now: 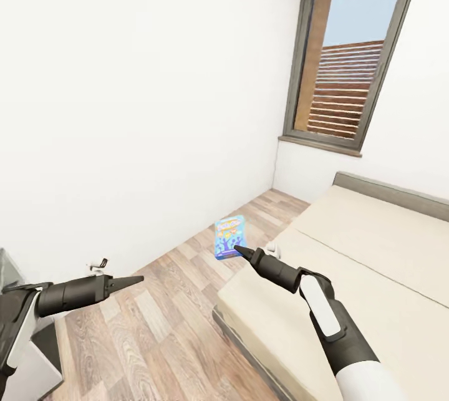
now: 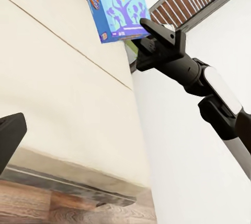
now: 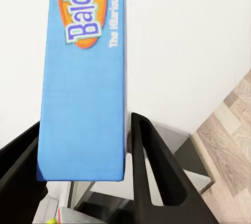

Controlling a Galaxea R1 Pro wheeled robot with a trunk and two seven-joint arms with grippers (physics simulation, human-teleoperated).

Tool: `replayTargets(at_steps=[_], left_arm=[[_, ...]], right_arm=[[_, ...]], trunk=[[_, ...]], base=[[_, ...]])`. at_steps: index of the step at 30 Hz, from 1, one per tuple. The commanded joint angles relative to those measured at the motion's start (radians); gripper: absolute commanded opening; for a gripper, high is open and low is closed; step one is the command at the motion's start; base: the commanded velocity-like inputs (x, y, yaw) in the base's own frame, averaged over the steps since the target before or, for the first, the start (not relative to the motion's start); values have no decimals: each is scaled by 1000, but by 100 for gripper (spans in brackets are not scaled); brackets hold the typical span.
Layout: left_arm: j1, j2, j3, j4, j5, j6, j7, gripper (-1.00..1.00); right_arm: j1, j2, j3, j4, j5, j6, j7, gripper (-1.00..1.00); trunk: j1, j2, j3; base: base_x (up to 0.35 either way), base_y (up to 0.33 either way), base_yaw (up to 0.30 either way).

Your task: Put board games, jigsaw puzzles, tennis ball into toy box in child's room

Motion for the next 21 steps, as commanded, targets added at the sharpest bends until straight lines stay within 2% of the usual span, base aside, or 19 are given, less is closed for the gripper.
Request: replayTargets(at_steps=[1,3,21], left_arm=[[-1,0,0,0,2,9,-3,100],[-1,0,-1,0,4,9,-5,100],[-1,-1,-2,-2,4,11,-3,100]], right_arm=[[-1,1,-1,0,-1,5,2,-100],[-1,1,-1,0,0,4,1,-100],[-1,1,-1,0,0,4,1,-100]], trunk=[[0,-1,-2],[0,-1,-2],[-65,118,52]], base=[[0,-105,283],[0,-55,283],[0,-4,283]])
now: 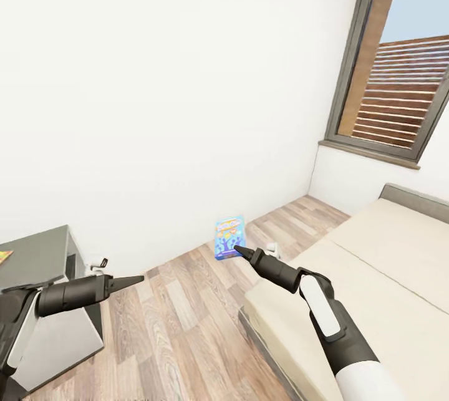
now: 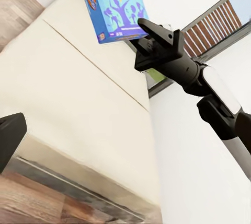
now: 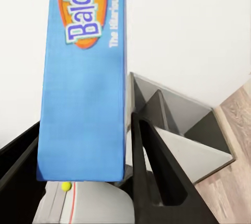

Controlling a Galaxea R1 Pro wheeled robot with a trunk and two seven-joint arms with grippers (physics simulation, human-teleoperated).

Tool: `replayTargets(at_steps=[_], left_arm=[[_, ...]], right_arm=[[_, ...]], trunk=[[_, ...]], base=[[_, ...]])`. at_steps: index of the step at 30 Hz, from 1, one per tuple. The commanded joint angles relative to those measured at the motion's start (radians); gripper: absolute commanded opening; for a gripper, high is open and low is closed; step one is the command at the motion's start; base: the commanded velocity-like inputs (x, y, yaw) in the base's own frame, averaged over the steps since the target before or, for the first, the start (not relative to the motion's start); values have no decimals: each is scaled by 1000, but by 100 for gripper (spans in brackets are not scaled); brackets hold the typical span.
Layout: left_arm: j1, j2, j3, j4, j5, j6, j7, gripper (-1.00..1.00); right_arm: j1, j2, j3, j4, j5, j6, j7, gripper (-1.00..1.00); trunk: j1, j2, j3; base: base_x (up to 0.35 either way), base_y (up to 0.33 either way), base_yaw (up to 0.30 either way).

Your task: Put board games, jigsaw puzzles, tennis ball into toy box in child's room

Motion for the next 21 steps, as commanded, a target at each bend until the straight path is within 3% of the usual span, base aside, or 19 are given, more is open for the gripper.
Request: replayTargets(at_steps=[1,10,21], left_arm=[[-1,0,-1,0,2,10,-2,100],[-1,1,-24,-1,0,9,0,100],[-1,1,-24,2,-1,10,3,100]], right_arm=[[-1,0,-1,0,-5,5,2,-100],[-1,0,0,1,-5,5,2,-100],[-1,2,3,2,-5,5,2,-100]], trunk=[[0,-2,-2],[0,-2,-2],[0,-2,-2]], base=[[0,0,283],[0,-9,283],[48,-169,283]])
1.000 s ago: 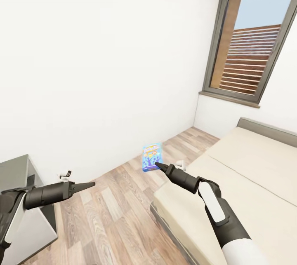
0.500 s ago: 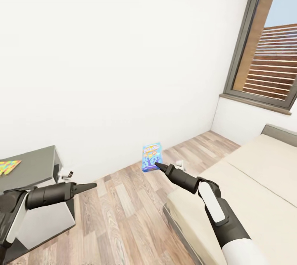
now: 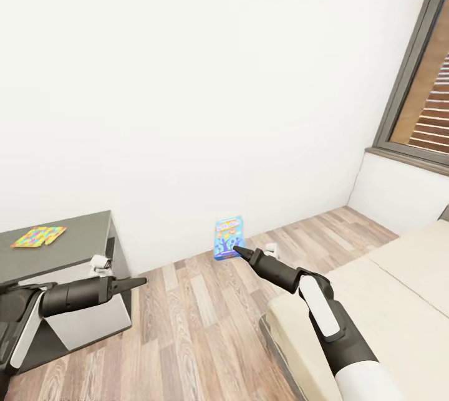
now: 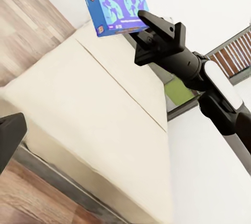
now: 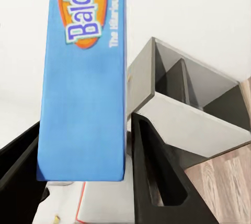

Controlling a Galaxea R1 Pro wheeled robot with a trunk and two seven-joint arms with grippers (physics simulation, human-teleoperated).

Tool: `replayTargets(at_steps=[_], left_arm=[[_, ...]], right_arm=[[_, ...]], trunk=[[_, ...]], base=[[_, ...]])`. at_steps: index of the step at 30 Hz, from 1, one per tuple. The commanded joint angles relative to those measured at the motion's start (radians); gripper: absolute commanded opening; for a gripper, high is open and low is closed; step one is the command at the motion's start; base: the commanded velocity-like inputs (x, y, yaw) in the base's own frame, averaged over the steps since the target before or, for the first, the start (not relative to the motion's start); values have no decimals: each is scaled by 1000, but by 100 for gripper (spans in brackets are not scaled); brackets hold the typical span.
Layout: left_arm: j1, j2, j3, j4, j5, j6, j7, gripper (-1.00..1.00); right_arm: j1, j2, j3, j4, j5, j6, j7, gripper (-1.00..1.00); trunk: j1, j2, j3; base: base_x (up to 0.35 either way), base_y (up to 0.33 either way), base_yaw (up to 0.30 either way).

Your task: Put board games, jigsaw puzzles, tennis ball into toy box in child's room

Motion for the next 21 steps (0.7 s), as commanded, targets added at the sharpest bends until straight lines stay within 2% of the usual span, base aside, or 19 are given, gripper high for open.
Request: replayTargets(at_steps=[1,21], left_arm=[[-1,0,0,0,2,11,-2,100],[-1,0,0,0,2,11,-2,100]], right_arm=[[-1,0,-1,0,-2,5,2,-100],[-1,-1,3,-2,-1,5,2,-100]], trunk=[[1,-2,-2],[1,-2,-2]], base=[[145,-23,283],[142,-2,283]])
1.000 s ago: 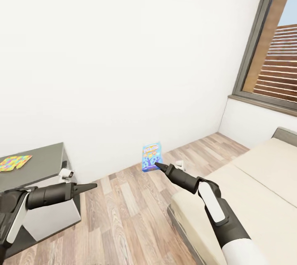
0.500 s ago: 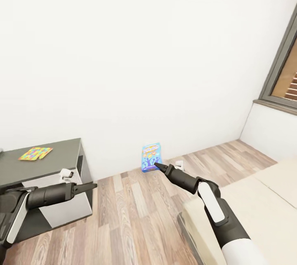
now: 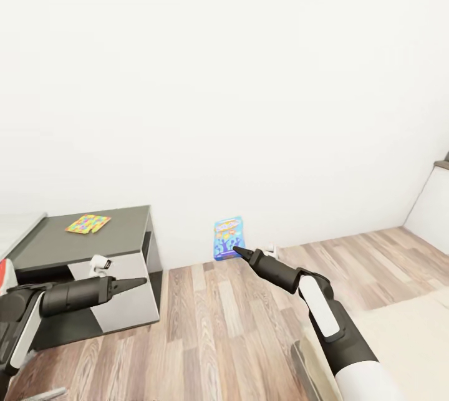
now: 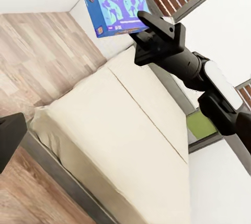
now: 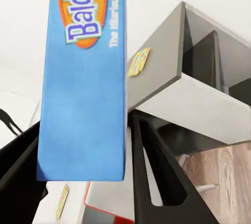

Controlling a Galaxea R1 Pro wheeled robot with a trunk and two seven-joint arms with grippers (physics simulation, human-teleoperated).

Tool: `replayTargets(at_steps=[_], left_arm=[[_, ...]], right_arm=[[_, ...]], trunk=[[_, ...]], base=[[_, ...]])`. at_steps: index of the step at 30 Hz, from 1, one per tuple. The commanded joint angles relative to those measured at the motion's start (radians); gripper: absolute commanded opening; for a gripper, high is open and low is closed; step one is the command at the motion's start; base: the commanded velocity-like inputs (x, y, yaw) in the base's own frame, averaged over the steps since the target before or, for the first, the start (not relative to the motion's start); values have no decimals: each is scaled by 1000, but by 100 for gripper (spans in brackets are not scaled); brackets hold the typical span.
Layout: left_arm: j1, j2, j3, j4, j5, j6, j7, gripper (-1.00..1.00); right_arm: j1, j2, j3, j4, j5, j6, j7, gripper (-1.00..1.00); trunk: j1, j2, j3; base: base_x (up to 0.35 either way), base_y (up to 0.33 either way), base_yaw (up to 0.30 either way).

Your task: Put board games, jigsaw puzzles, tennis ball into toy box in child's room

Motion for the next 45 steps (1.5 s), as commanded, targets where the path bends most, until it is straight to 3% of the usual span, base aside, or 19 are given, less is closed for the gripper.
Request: replayTargets(at_steps=[1,11,37,43,45], left_arm=[[-1,0,0,0,2,10,-2,100],[-1,0,0,0,2,10,-2,100],[-1,7,9,0,4,13,-13,100],[0,11,53,-26,15,24,-40,100],[0,14,82,-32,15,28,-88,100]], right_arm=[[-1,0,-1,-1,-6,6,2,-100],[-1,0,-3,-8,-7,6,2,-100],[-1,-2,-10,-10,-7,13,0,-100],[-11,-8,-13,-12,-7,76,-28,-100],[-15,-17,-15,-12,-8,122,-77,-100]], trunk=[[1,-2,-2],[1,-2,-5],[1,-2,-5],[1,-2,-5],[1,-2,-5]], base=[[89,0,283],[46,0,230],[0,0,5],[0,0,0],[0,0,0]])
